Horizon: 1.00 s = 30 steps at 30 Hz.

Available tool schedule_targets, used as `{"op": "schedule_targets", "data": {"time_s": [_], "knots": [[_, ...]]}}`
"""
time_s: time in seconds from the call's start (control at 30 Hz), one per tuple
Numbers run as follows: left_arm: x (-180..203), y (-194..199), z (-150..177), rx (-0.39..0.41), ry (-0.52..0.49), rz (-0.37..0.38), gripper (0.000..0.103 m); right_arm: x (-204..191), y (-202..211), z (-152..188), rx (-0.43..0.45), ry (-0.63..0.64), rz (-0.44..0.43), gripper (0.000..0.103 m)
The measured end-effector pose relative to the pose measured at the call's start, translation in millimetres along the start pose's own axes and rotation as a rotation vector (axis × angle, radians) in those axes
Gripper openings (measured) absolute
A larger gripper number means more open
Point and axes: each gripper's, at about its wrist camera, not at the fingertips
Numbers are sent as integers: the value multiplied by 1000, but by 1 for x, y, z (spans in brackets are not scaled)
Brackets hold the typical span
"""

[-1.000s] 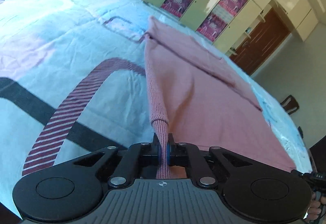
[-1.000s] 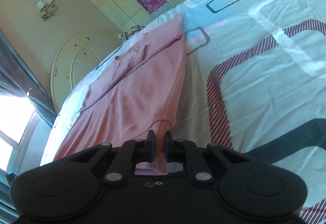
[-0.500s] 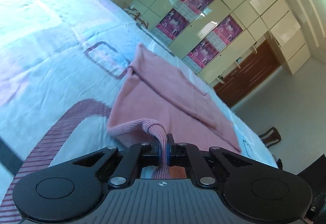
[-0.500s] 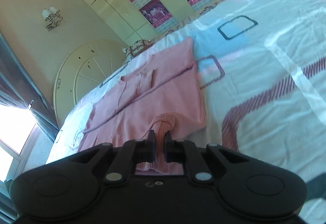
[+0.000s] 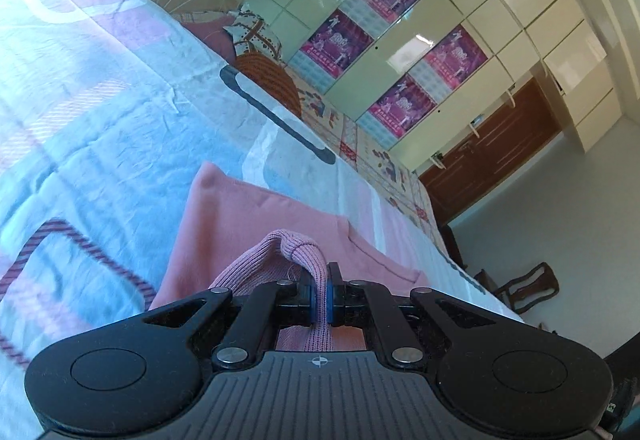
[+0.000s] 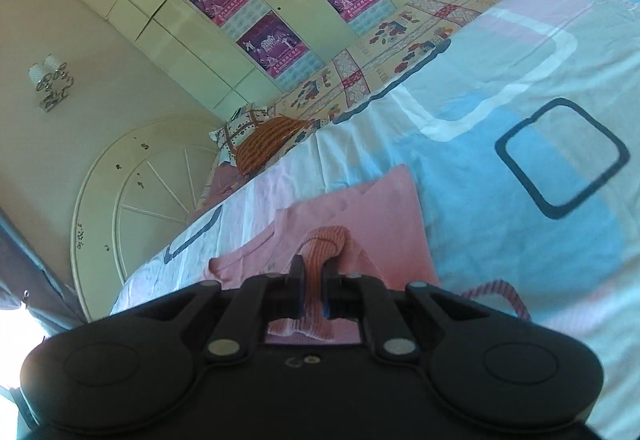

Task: Fold small clothes
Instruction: 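Lift the hem with both grippers and fold it up toward the collar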

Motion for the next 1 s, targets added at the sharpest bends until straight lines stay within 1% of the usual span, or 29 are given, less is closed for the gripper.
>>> {"op": "schedule_targets", "data": {"time_s": [0.07, 0.13, 0.17, 0.2, 0.23, 0.27, 0.3, 0.33, 0.37, 0.4, 0.43, 0.47, 0.53, 0.57, 0.6, 0.67, 0.7, 0.77, 0.8, 0.83, 0.87, 0.93, 1.0], "knots": [[-11, -31, -15, -36, 6, -32, 4, -4, -32, -11, -29, -18, 22, 8], [-23, -59, -22, -72, 10, -65, 4, -5, -65, -18, -66, -32, 46, 8], [-28, -70, -25, -86, 11, -68, 4, -4, -80, -21, -85, -36, 52, 11], [-35, -80, -29, -94, 9, -75, 5, -4, -90, -23, -86, -38, 52, 20], [-39, -87, -32, -100, 13, -83, 7, -4, -95, -24, -61, -38, 70, 29], [-40, -88, -36, -90, 14, -73, 13, -4, -95, -26, -17, -43, 91, 59], [-42, -87, -40, -56, -4, -57, 42, -2, -91, -27, 29, -52, 97, 73], [-41, -85, -44, -21, -35, -71, 79, -1, -87, -29, 64, -47, 87, 69], [-40, -83, -48, 8, -80, -100, 87, -1, -86, -32, 73, -24, 78, 55], [-40, -84, -51, 3, -123, -98, 87, -4, -88, -36, 66, 27, 82, 41], [-41, -88, -54, -27, -157, -93, 86, -8, -90, -37, 62, 85, 97, 39], [-40, -94, -56, -65, -197, -90, 85, -13, -92, -38, 59, 149, 115, 42], [-35, -107, -54, -147, -319, -94, 76, -21, -99, -35, 44, 248, 149, 45], [-31, -114, -52, -189, -387, -107, 75, -25, -103, -34, 35, 287, 163, 49], [-27, -121, -50, -226, -458, -127, 75, -29, -107, -32, 28, 330, 175, 50], [-19, -134, -46, -269, -570, -163, 74, -38, -116, -27, 13, 411, 194, 49], [-17, -139, -44, -290, -604, -163, 72, -42, -122, -26, 5, 455, 202, 48], [-13, -148, -40, -320, -657, -161, 62, -51, -131, -21, -7, 536, 230, 46], [-11, -151, -37, -334, -680, -160, 54, -54, -134, -18, -10, 575, 238, 46], [-9, -152, -35, -339, -691, -155, 48, -56, -137, -16, -14, 601, 231, 46], [-8, -153, -34, -333, -694, -151, 45, -57, -138, -17, -18, 606, 213, 46], [-8, -153, -34, -318, -675, -144, 32, -51, -133, -22, 3, 549, 186, 46], [-9, -149, -32, -299, -667, -141, 24, -40, -131, -29, -3, 497, 155, 34]]}}
Point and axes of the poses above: each gripper's, at about its wrist camera, not at the fingertips, and y roughly against the way its jaws point, x to its right, z to its underside, and after that the axes turned 13 degrees about z, right-handed
